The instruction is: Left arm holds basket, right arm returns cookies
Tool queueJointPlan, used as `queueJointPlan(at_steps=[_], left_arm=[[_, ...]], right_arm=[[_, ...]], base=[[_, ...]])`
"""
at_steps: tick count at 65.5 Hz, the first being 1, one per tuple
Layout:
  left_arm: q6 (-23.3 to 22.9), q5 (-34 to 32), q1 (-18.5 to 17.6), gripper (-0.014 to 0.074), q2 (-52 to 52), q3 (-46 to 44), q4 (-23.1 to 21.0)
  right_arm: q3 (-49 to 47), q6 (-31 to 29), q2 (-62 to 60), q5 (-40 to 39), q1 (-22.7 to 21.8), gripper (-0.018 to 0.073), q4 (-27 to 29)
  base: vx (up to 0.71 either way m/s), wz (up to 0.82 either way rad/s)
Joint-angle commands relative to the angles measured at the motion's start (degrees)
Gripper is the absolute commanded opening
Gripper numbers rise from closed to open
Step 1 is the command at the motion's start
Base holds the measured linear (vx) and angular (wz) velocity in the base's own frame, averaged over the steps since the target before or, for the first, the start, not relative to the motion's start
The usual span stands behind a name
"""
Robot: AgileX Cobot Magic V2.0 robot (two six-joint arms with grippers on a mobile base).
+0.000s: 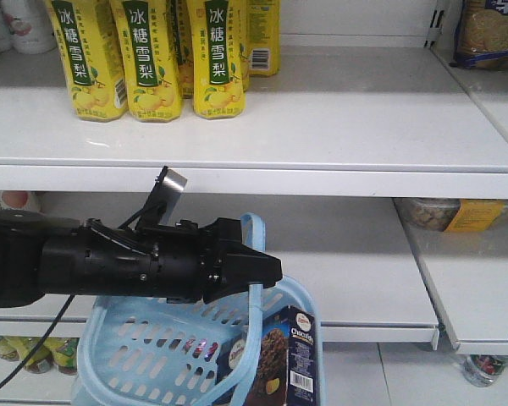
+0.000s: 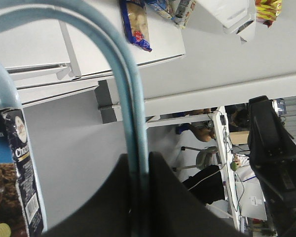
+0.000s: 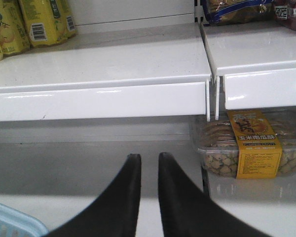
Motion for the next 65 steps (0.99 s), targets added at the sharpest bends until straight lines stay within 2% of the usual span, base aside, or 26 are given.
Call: queueJointPlan(at_steps=[1, 15, 21, 30, 42, 49, 56, 65], left_arm=[[3.3, -0.3, 0.1, -0.0003, -2.4, -2.1, -5.1], [3.3, -0.3, 0.1, -0.0003, -2.4, -2.1, -5.1], [3.3, -0.3, 0.1, -0.0003, -2.4, -2.1, -5.1], [3.3, -0.3, 0.1, -0.0003, -2.4, -2.1, -5.1], [3.3, -0.3, 0.1, -0.0003, -2.4, -2.1, -5.1], [3.3, -0.3, 0.1, -0.0003, -2.4, -2.1, -5.1], [3.3, -0.3, 0.1, -0.0003, -2.4, -2.1, -5.1], [3.3, -0.3, 0.1, -0.0003, -2.4, -2.1, -5.1]], right_arm=[[-2.0, 0.0, 0.5, -4.5, 0.0, 0.0189, -0.1], [-2.0, 0.4, 0.5, -4.4, 0.0, 0.0403, -0.1], [-2.0, 0.6, 0.5, -4.1, 0.0, 0.0463, 0.4], [-2.1, 0.6, 0.7, -3.2, 0.0, 0.0491, 4.5], [-5.2, 0.6, 5.3, 4.7, 0.9, 0.049, 14.1], [-7.4, 0.4, 10.6, 5.6, 6.9, 0.049, 19.7], [-10.0, -0.1, 16.6, 6.5, 15.6, 0.049, 19.6], [-12.7, -0.2, 26.1, 8.6, 24.1, 0.049, 19.5]], base=[[0.0, 0.0], [0.0, 0.0], [0.0, 0.0], [0.0, 0.0], [0.0, 0.0], [0.0, 0.0], [0.0, 0.0], [0.0, 0.0]])
